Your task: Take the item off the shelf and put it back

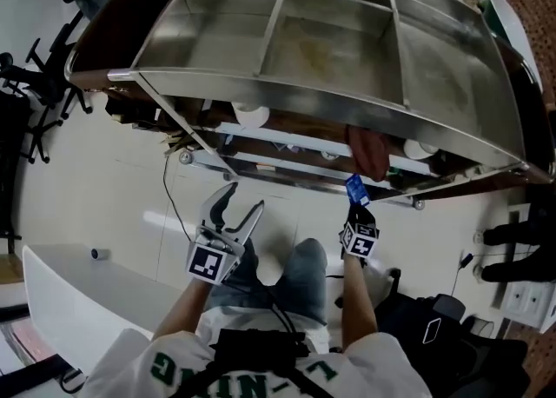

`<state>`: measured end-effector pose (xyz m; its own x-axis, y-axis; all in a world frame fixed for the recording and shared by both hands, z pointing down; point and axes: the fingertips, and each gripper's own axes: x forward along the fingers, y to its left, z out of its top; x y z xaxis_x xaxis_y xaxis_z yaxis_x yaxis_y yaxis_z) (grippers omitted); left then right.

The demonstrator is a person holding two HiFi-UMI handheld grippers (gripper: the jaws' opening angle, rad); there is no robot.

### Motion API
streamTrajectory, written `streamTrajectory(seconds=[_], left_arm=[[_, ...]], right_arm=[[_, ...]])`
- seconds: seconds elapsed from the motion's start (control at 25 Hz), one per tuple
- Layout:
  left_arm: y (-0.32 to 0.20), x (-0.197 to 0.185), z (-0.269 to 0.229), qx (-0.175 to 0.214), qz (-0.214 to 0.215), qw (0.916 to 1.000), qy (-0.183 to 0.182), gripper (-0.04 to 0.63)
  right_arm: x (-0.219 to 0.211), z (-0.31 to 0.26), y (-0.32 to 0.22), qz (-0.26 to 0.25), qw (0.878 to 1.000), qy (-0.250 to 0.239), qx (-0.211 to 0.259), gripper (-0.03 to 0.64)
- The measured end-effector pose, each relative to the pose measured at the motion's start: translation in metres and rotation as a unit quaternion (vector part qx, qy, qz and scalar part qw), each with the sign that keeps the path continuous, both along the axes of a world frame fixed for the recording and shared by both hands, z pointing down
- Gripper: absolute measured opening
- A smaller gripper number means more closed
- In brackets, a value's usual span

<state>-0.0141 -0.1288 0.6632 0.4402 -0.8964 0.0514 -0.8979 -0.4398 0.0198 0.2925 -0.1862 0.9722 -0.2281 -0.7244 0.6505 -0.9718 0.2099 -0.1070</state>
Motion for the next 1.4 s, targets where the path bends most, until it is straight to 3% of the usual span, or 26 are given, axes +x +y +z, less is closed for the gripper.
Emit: streamTrajectory(seconds=[0.36, 0.56, 0.6, 0.68, 0.8, 0.96, 1.12, 1.2, 1.28, 1.4], left_arm=[[-0.006, -0.013, 0.033, 0.006, -0.034, 0.9994, -0.009, 0.256], [0.007, -0.028, 0.054, 0.001, -0.054, 0.9984, -0.017, 0.256], [0.009, -0.03, 0.06, -0.002, -0.056, 0.9983, -0.018, 0.256], [0.011, -0.035, 0.068, -0.003, -0.06, 0.998, -0.019, 0.256], [0.013, -0.036, 0.06, 0.005, -0.066, 0.9978, -0.007, 0.256], [0.026, -0.025, 0.012, -0.004, -0.05, 0.9987, 0.012, 0.256], [0.033, -0.017, -0.06, -0.009, -0.028, 0.9994, 0.019, 0.256], [0.039, -0.012, -0.096, -0.008, -0.015, 0.9997, 0.02, 0.256], [0.046, -0.008, -0.129, -0.014, -0.006, 0.9996, 0.023, 0.257], [0.047, -0.012, -0.178, -0.003, -0.003, 0.9997, 0.023, 0.257]], right_arm=[[0.023, 0.083, -0.116, 0.029, 0.999, 0.037, -0.004, 0.052], [0.034, 0.11, -0.148, 0.046, 0.998, 0.038, -0.026, 0.072], [0.032, 0.113, -0.153, 0.044, 0.998, 0.036, -0.029, 0.099], [0.023, 0.116, -0.16, 0.032, 0.999, 0.029, -0.03, 0.232], [0.001, 0.101, -0.145, -0.002, 1.0, 0.026, -0.014, 0.245], [-0.017, 0.032, -0.084, -0.009, 1.0, -0.009, 0.005, 0.245], [-0.04, -0.09, -0.022, -0.012, 0.996, -0.064, 0.056, 0.245], [-0.055, -0.164, 0.014, -0.018, 0.988, -0.127, 0.091, 0.261], [-0.073, -0.238, 0.049, -0.032, 0.975, -0.184, 0.12, 0.347], [-0.097, -0.341, 0.079, -0.063, 0.958, -0.218, 0.174, 0.406]])
